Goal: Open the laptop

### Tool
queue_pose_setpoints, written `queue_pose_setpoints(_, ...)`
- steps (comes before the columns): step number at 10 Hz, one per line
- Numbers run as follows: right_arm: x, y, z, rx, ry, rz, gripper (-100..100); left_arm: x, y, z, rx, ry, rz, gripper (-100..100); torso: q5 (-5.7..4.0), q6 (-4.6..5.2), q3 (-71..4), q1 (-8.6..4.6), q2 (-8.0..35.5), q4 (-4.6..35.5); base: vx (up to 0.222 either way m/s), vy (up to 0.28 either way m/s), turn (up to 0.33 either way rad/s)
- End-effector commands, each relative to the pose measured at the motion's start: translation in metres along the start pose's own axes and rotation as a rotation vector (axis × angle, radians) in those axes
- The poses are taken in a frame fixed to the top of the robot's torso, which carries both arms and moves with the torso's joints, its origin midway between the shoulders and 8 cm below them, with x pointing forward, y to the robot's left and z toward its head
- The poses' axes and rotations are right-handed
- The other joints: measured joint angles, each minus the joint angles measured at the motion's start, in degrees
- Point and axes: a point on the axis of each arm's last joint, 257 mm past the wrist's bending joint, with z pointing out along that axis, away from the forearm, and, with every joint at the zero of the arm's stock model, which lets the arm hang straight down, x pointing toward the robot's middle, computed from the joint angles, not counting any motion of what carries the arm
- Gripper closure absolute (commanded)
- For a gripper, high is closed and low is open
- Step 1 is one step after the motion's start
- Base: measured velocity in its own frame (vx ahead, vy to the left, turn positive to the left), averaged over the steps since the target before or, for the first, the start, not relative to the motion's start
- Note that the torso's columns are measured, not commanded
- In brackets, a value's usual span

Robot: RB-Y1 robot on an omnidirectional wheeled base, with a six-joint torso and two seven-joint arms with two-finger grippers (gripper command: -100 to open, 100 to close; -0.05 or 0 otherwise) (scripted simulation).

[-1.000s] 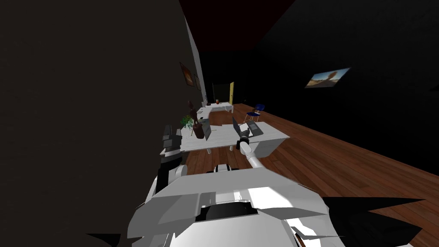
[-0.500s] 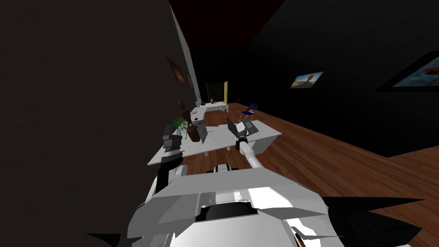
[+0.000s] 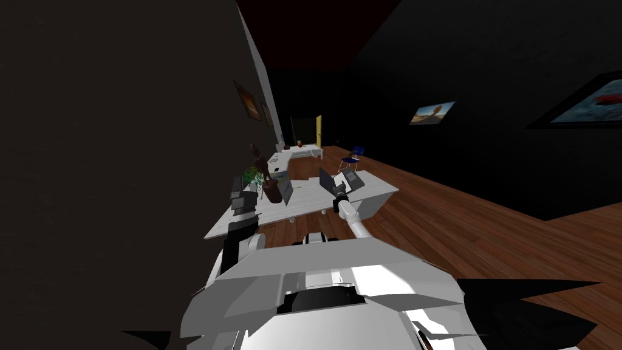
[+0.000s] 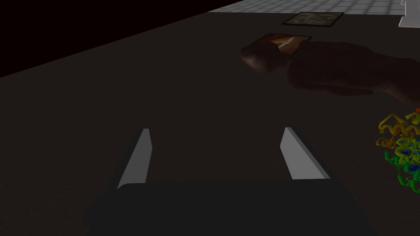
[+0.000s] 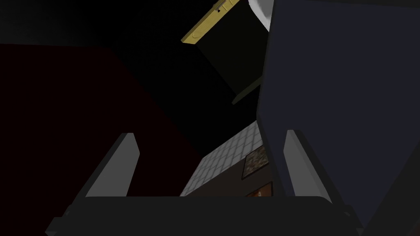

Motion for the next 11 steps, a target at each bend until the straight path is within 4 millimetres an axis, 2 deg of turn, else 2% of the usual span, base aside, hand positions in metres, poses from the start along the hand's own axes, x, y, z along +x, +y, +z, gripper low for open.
queue_pose_setpoints(1,-0.004,0.004,0.0,-0.015,-0.015,0.0,-100,0.0,0.0,0.0,0.0,0.0,0.0,0,0.0,-0.01,0.0,0.03,0.0,0.0,0.009,0.01,0.03)
queue_pose_setpoints(6,-0.004,0.004,0.0,-0.015,-0.015,0.0,-100,0.0,0.0,0.0,0.0,0.0,0.0,0,0.01,-0.01,-0.1,0.03,-0.2,0.0,0.0,-0.002,-0.001)
queue_pose_setpoints(7,-0.004,0.004,0.0,-0.015,-0.015,0.0,100,0.0,0.0,0.0,0.0,0.0,0.0,0,0.0,0.0,-0.1,0.01,-0.2,0.0,0.0,0.0,0.0)
queue_pose_setpoints(10,0.034,-0.029,0.015,0.053,0.065,0.103,100,0.0,0.0,0.0,0.0,0.0,0.0,0,-0.06,-0.01,0.1,-0.19,0.2,0.1,-0.102,-0.091,0.354)
queue_pose_setpoints(11,0.035,-0.03,0.016,0.055,0.066,0.118,100,0.0,0.0,0.0,0.0,0.0,0.0,0,-0.06,0.0,0.1,-0.21,0.1,0.0,-0.083,-0.109,0.147)
